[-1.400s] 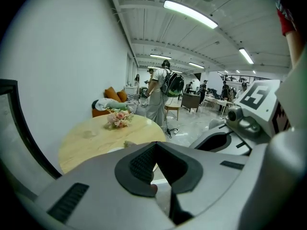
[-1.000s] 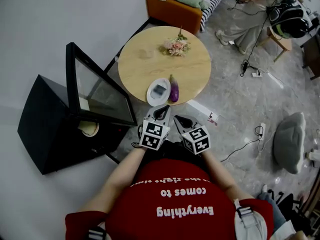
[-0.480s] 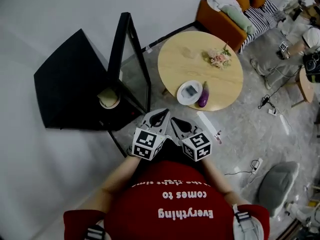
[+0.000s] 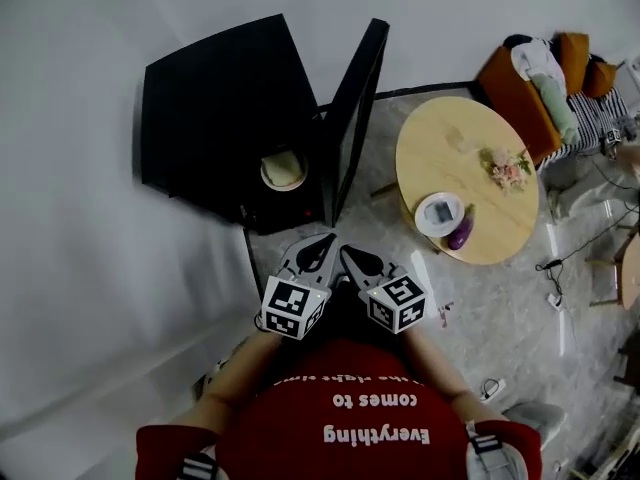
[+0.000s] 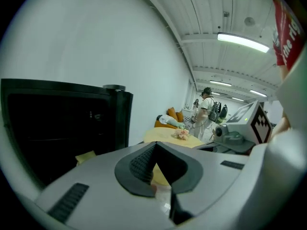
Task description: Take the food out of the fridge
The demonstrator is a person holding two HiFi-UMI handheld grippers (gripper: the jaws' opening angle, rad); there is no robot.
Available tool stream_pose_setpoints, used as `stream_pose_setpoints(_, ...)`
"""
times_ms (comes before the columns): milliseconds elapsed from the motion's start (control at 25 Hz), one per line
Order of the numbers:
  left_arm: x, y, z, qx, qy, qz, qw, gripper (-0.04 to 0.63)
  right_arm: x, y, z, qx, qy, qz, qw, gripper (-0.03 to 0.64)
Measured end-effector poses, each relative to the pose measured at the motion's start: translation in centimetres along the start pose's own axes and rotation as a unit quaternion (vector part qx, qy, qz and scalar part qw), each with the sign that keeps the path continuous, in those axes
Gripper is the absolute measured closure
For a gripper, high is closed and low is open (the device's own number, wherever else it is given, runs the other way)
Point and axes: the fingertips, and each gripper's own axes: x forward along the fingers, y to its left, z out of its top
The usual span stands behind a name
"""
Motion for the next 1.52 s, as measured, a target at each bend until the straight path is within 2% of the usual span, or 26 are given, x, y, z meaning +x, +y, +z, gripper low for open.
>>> stream_pose_setpoints(200,-3.5,4.0,-0.6,-0.040,-0.017,0.067,0.9968,0.588,3.7,2.8,-0.4,0.016,0.020,0.054,0.998,0.604)
stream_pose_setpoints(400,-5.6,7.8,-1.7,-0.054,-0.022,0.115,0.9916,0.588,7.4,4.3,-1.4,0.033,0.041,0.088,0.995,0.604)
stream_pose_setpoints(560,-6.3,10.4,-2.2,-0.060,-0.030,0.144,0.9873,0.588,9.9,4.5,-1.4,0.063,0.032,0.099,0.993,0.604)
stream_pose_setpoints(760,-7.0,12.5,-2.8,-0.058,-0.035,0.155,0.9855,0.588,12.7,4.4,-1.5,0.082,0.016,0.108,0.991,0.604)
stream_pose_setpoints(960,-6.8,13.9,-5.2,-0.047,-0.019,0.162,0.9855,0.588,15.2,3.6,-2.6,0.108,0.022,0.108,0.988,0.603)
stream_pose_setpoints(1160,-5.7,15.3,-7.9,-0.036,0.011,0.169,0.9850,0.588,17.2,1.4,-4.1,0.134,0.029,0.082,0.987,0.601)
stream_pose_setpoints(1400,-3.8,17.4,-11.6,-0.055,0.026,0.180,0.9819,0.588,19.8,-1.6,-6.8,0.161,0.039,0.043,0.985,0.601)
stream_pose_setpoints(1520,-2.7,18.3,-13.3,-0.059,0.031,0.179,0.9817,0.588,21.1,-2.6,-7.7,0.180,0.041,0.037,0.982,0.517)
